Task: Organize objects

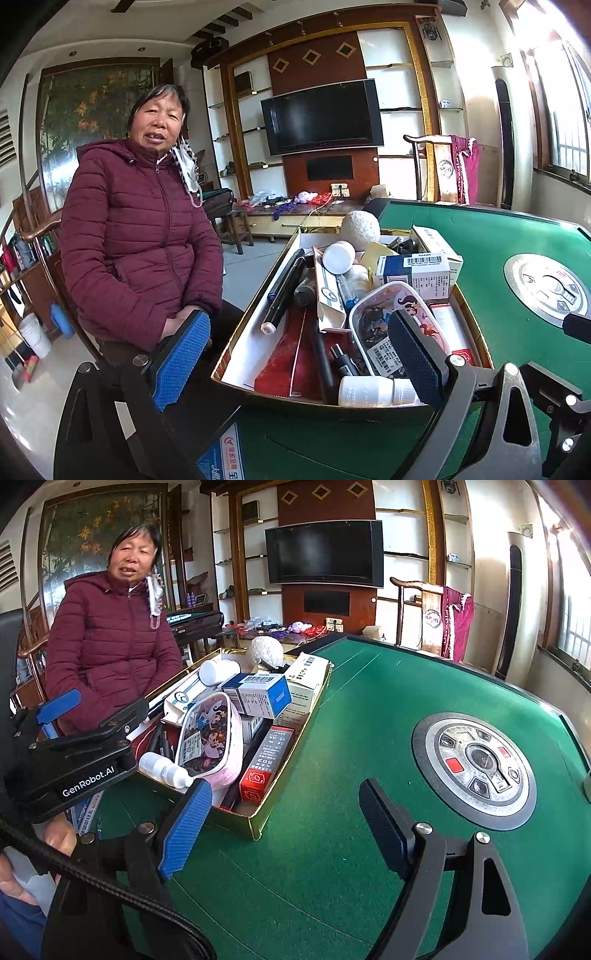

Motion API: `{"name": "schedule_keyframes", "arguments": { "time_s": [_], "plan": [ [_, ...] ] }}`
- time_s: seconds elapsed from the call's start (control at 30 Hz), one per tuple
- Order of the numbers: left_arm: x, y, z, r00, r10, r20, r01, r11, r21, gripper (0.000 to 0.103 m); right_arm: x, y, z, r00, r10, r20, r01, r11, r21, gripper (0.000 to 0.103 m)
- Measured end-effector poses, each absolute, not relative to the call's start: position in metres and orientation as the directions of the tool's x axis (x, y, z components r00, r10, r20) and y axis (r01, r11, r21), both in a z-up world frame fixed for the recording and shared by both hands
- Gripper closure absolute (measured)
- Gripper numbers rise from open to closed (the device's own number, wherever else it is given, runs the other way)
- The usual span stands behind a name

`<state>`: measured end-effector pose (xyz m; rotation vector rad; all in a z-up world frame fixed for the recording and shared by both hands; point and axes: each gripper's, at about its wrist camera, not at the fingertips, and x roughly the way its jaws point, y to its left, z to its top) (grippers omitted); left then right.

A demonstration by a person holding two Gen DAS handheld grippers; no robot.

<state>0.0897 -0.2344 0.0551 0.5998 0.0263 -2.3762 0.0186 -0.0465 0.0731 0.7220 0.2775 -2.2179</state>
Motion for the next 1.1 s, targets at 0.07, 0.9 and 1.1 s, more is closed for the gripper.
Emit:
{"name": "schedule_keyframes", "arguments": {
  "time_s": [0.07,0.9,1.1],
  "plan": [
    [0.093,-0.235,0.056,-0.669,-0.607,-0.430,0.620,-0.774,0.130,0.008,0.019,-0.047,0.073,-0.542,-0.610,-0.578,0.735,-0.678,0.025,0.020],
    [0.098,-0.247,0.050,-0.668,-0.592,-0.450,0.639,-0.767,0.061,0.008,0.018,-0.048,0.071,-0.543,-0.606,-0.581,0.731,-0.681,0.028,0.020],
    [0.103,-0.247,0.048,-0.650,-0.624,-0.434,0.664,-0.744,0.074,0.008,0.019,-0.048,0.071,-0.546,-0.607,-0.577,0.731,-0.682,0.027,0.020]
  ]
}}
